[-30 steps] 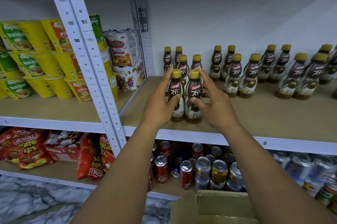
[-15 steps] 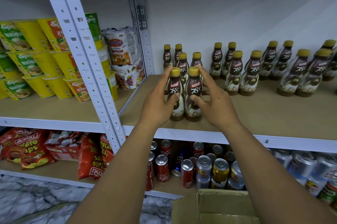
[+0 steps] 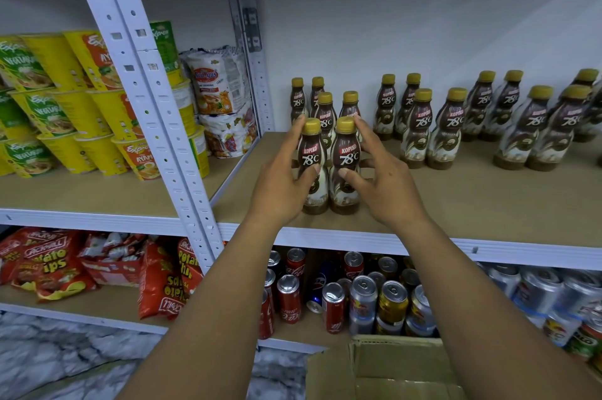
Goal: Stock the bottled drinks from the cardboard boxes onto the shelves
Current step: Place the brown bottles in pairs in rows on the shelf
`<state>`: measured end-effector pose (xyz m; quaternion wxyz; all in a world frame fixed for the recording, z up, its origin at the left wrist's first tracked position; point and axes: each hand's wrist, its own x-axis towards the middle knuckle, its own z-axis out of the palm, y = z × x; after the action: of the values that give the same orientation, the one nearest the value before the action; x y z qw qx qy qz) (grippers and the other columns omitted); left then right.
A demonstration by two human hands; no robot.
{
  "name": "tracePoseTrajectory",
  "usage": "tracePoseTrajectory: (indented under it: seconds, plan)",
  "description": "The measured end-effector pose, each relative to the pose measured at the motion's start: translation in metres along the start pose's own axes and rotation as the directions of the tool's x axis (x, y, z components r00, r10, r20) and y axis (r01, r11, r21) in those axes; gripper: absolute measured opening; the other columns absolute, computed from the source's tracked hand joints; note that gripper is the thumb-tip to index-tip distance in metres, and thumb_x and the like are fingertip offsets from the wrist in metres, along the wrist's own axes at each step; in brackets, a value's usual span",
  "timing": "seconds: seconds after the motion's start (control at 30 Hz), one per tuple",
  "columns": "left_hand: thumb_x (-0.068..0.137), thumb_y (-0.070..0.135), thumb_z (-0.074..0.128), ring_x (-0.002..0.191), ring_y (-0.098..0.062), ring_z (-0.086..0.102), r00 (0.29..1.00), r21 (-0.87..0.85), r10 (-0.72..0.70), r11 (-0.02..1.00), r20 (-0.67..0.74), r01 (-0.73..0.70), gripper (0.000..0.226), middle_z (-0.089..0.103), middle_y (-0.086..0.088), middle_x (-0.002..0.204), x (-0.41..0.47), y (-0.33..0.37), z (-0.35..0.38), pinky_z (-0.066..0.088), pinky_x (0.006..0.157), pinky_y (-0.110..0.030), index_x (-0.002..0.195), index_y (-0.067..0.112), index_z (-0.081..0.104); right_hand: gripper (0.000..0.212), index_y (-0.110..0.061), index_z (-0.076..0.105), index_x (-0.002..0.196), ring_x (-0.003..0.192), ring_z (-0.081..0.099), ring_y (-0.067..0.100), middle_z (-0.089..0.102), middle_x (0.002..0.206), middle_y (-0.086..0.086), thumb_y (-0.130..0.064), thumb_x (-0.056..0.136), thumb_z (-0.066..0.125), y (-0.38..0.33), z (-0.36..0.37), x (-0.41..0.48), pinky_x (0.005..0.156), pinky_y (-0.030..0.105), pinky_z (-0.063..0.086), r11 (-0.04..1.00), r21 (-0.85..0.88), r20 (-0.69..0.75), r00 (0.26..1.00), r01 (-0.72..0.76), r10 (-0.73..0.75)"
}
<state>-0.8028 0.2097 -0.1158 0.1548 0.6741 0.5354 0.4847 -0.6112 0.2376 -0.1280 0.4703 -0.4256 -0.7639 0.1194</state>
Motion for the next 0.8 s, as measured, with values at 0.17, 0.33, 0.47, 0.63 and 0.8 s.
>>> tracePoseTrajectory:
  seconds: [0.17, 0.33, 0.47, 0.63, 0.8]
  plan:
    - [0.097, 0.022, 0.071, 0.105, 0.036, 0.042, 1.0, 0.01, -0.001, 1.0, 0.002, 0.001, 0.09, 0.035, 0.049, 0.124, 0.0, -0.003, -0.001, 0.039, 0.096, -0.013, 0.162, 0.043, 0.013, 0.092, -0.053, 0.01, 0.157, 0.109, 0.067, 0.018, 0.056, 0.145, -0.008, -0.036, 0.092, 0.073, 0.003, -0.002, -0.003, 0.097, 0.046, 0.055, 0.999, 0.012, 0.029, 0.999, -0.03, 0.029]
    - [0.093, 0.033, 0.075, 0.119, 0.009, 0.047, 0.998, -0.006, -0.053, 0.999, -0.022, 0.053, 0.094, 0.045, 0.023, 0.141, -0.003, -0.004, -0.002, 0.038, 0.099, -0.022, 0.162, 0.044, 0.011, 0.091, -0.051, 0.011, 0.158, 0.12, 0.061, 0.014, 0.056, 0.146, -0.007, -0.045, 0.091, 0.072, 0.003, -0.008, -0.006, 0.101, 0.044, 0.053, 0.997, 0.008, 0.027, 0.997, -0.078, 0.078]
    - [0.093, 0.036, 0.074, 0.13, -0.01, 0.049, 0.994, 0.01, -0.081, 0.997, -0.068, 0.082, 0.091, 0.048, 0.008, 0.151, -0.01, 0.0, -0.005, 0.04, 0.1, -0.029, 0.161, 0.043, 0.013, 0.085, -0.049, 0.016, 0.157, 0.113, 0.063, 0.014, 0.058, 0.141, -0.004, -0.05, 0.091, 0.069, 0.004, -0.021, -0.011, 0.097, 0.045, 0.054, 0.993, -0.029, 0.043, 0.992, -0.118, 0.119]
    - [0.094, 0.033, 0.071, 0.105, -0.009, 0.052, 0.969, 0.106, 0.025, 0.994, -0.244, 0.001, 0.052, 0.056, 0.006, 0.116, -0.029, 0.003, -0.003, 0.054, 0.088, -0.043, 0.14, 0.027, 0.048, 0.07, -0.042, 0.032, 0.154, 0.105, 0.064, 0.011, 0.061, 0.13, -0.008, -0.052, 0.093, 0.065, 0.008, -0.043, -0.026, 0.094, 0.04, 0.053, 0.974, -0.081, 0.064, 0.974, -0.211, 0.216]
    - [0.094, 0.028, 0.069, 0.085, -0.01, 0.06, 1.0, 0.109, 0.027, 0.994, -0.001, -0.027, 0.014, 0.062, 0.006, 0.091, -0.063, 0.009, 0.01, 0.055, 0.08, -0.043, 0.107, 0.025, 0.064, 0.049, -0.033, 0.057, 0.138, 0.098, 0.065, 0.014, 0.067, 0.113, -0.008, -0.05, 0.093, 0.066, 0.011, -0.06, -0.062, 0.094, 0.042, 0.054, 0.945, -0.171, 0.159, 0.938, -0.28, 0.307]
